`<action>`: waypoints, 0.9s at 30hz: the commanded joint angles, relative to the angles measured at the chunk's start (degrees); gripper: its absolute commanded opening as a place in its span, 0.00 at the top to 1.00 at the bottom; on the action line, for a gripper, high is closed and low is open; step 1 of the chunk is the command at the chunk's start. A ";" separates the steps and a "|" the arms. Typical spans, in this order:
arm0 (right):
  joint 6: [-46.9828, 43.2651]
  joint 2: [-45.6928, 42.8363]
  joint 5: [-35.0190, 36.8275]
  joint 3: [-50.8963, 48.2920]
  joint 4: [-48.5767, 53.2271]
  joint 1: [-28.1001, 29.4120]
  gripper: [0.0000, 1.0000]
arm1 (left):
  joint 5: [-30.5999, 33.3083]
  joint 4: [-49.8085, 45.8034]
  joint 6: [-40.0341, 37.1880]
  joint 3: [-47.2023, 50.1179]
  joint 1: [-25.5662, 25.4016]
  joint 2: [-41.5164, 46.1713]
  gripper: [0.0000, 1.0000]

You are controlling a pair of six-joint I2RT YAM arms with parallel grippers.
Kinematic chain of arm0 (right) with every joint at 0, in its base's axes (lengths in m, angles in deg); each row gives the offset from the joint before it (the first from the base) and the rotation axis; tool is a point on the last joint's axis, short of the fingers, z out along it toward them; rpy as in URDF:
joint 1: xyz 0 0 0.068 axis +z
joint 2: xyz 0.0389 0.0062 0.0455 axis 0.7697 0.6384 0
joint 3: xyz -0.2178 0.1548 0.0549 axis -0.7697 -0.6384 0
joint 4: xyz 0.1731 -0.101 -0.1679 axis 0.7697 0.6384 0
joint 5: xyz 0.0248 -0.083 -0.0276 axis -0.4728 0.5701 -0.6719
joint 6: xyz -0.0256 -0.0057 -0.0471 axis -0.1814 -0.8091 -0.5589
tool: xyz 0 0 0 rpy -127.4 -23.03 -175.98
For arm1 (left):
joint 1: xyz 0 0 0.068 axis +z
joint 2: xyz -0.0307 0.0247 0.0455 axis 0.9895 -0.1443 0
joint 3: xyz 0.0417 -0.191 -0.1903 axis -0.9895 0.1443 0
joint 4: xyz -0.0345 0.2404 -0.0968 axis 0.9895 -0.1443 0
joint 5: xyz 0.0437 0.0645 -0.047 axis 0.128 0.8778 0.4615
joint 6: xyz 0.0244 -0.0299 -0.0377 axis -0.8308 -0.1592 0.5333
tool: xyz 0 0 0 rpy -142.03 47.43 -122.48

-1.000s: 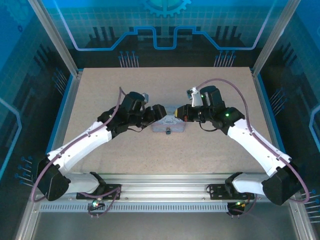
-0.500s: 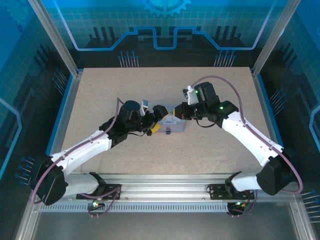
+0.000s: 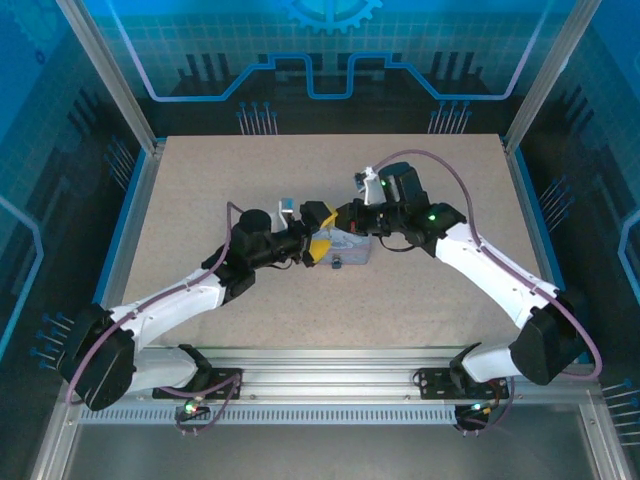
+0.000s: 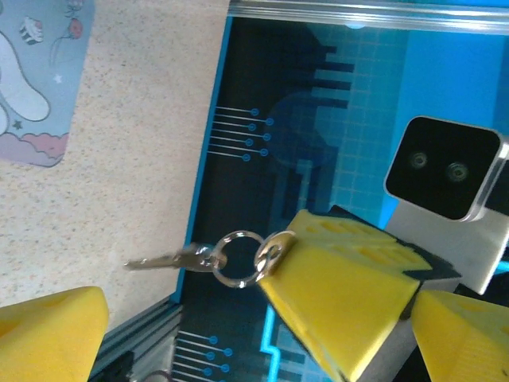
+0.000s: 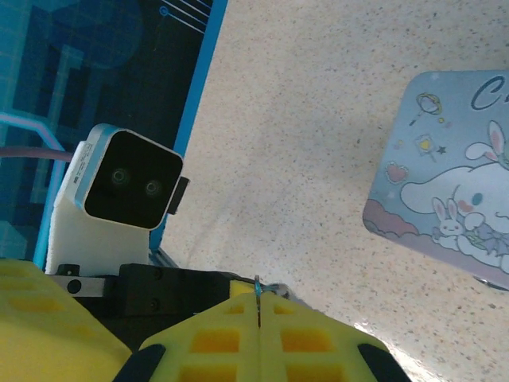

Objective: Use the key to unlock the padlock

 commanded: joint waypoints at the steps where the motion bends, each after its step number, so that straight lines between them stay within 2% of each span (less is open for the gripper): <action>1: 2.65 0.52 -2.54 -1.31 -3.84 1.85 1.00 | 1.60 6.46 2.50 0.91 0.41 1.15 0.01; 6: 3.64 -0.12 -3.53 -2.33 -5.12 3.41 1.00 | 2.95 9.16 3.68 2.35 0.49 1.28 0.01; 11: 3.73 -2.38 -3.58 -4.20 -5.45 4.07 1.00 | 3.35 9.71 3.83 3.46 1.15 1.94 0.08; 27: 2.84 -6.31 -2.95 -7.82 -4.48 4.09 1.00 | 2.91 8.13 3.55 4.52 2.06 2.69 0.49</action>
